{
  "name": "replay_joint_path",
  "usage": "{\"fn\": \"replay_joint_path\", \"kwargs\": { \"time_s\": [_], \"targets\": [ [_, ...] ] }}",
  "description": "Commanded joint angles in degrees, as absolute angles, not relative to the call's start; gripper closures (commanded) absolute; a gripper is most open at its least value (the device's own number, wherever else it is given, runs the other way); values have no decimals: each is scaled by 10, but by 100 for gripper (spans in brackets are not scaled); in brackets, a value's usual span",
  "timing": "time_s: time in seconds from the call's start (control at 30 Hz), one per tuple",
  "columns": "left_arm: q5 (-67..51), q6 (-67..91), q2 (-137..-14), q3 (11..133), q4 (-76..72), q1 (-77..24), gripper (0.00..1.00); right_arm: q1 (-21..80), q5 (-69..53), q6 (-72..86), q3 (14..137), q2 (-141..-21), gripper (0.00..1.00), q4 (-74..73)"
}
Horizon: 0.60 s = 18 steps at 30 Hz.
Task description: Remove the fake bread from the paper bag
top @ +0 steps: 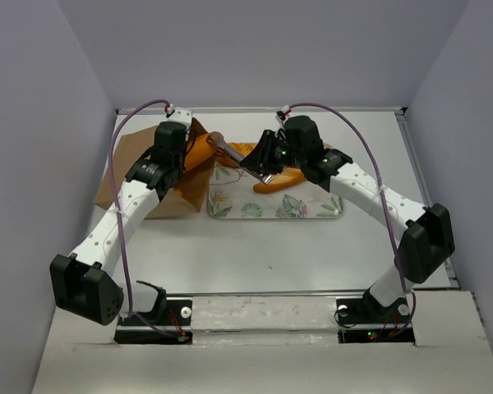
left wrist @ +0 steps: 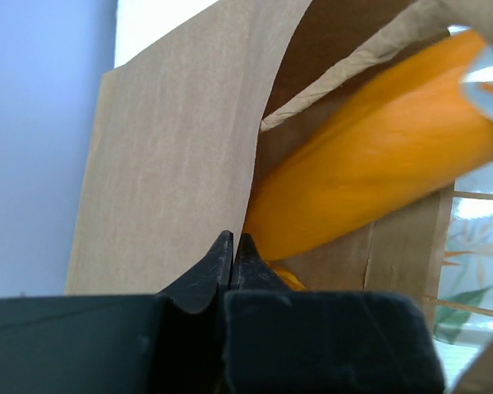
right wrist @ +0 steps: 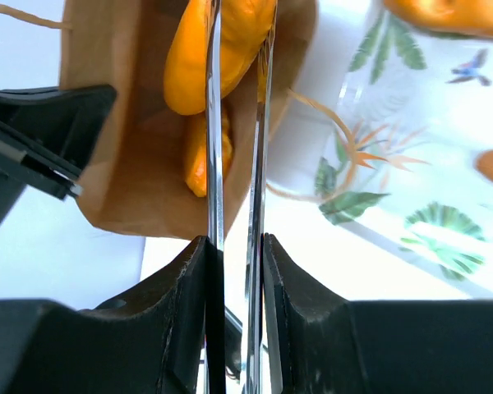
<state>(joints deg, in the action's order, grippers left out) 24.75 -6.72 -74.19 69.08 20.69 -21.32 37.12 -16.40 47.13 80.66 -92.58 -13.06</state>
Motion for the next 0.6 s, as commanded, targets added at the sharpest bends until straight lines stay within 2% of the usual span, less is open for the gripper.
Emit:
{"fn": "replay_joint_path", "kwargs": {
  "time_s": [0.0, 0.23, 0.57],
  "targets": [
    [278, -90, -740, 700, 171, -196, 100, 351, -156, 443, 827, -870, 99, -142],
    [295, -113, -748, 683, 134, -185, 100, 321, -153, 430, 846, -818, 99, -191],
    [300, -130, -752, 659, 112, -175, 100, 224, -157, 422, 846, -762, 99, -261]
  ]
}}
